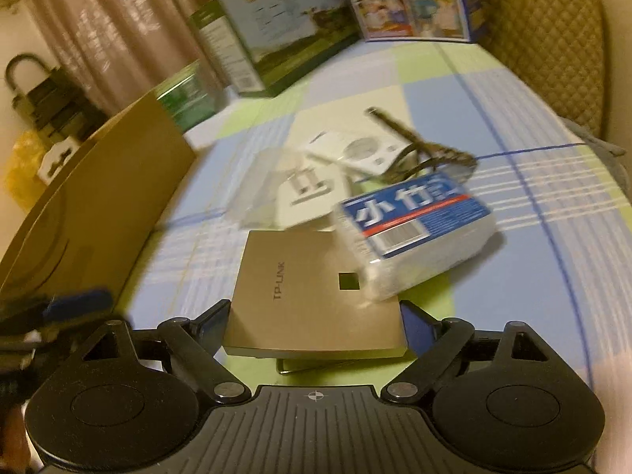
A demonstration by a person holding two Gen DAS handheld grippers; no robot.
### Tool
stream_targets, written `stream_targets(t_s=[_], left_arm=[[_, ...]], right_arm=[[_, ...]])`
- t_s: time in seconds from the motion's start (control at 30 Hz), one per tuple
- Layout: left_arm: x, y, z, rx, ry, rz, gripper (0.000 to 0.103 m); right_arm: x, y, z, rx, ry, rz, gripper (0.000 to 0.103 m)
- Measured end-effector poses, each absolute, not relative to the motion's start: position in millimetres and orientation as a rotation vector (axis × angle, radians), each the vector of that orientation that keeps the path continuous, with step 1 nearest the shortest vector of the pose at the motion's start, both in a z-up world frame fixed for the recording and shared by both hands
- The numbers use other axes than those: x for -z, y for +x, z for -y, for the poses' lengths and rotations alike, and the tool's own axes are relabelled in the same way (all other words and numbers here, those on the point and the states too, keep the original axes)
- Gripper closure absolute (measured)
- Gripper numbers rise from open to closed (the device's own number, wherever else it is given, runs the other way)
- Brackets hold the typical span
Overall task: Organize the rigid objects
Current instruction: 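Grasp the gold TP-LINK router with the right gripper, then grasp the metal wire rack with the left gripper while the right gripper holds the router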
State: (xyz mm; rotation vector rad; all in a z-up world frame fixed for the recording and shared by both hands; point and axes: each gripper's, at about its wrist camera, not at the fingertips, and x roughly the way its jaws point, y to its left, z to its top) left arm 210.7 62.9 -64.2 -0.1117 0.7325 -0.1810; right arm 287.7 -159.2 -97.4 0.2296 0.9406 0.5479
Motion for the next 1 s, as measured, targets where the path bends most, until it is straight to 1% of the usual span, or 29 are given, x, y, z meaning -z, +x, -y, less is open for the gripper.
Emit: stream_targets(t_s=[0.13, 0.3, 0.5, 0.53, 0.57, 0.63, 0.8, 0.9, 1.0], left_arm=[[63, 206, -64, 0.169, -0.106, -0.722, 0.046], [60, 199, -66, 0.156, -0.128, -0.707, 0.046], [59, 186, -54, 0.173, -0.117, -0.698, 0.045], [61, 186, -49, 0.181, -0.11, -0.704, 0.042], [62, 185, -45, 0.19, -0.1, -0.707, 0.034], [65, 183, -31, 0.221, -0.05, -0.702, 0.025], [80, 190, -6, 0.222, -0.012, -0.741, 0.024], [89, 193, 10, 0.21, -0.005, -0.755, 0.023], [95, 198, 23, 0.176, -0.028, -0.755, 0.019]], right_arm=[[97, 273, 154, -0.618, 0.255, -0.975, 0.018], [98, 261, 157, -0.714, 0.365, -1.034, 0.018], [67, 235, 176, -0.566, 0.228, -0.865, 0.018], [63, 228, 180, -0.547, 0.205, -0.838, 0.018], [60, 220, 185, -0.521, 0.18, -0.814, 0.018], [59, 209, 192, -0.461, 0.134, -0.795, 0.018], [67, 204, 212, -0.352, 0.119, -0.809, 0.018], [68, 207, 225, -0.306, 0.161, -0.817, 0.018], [69, 212, 232, -0.271, 0.2, -0.817, 0.018]])
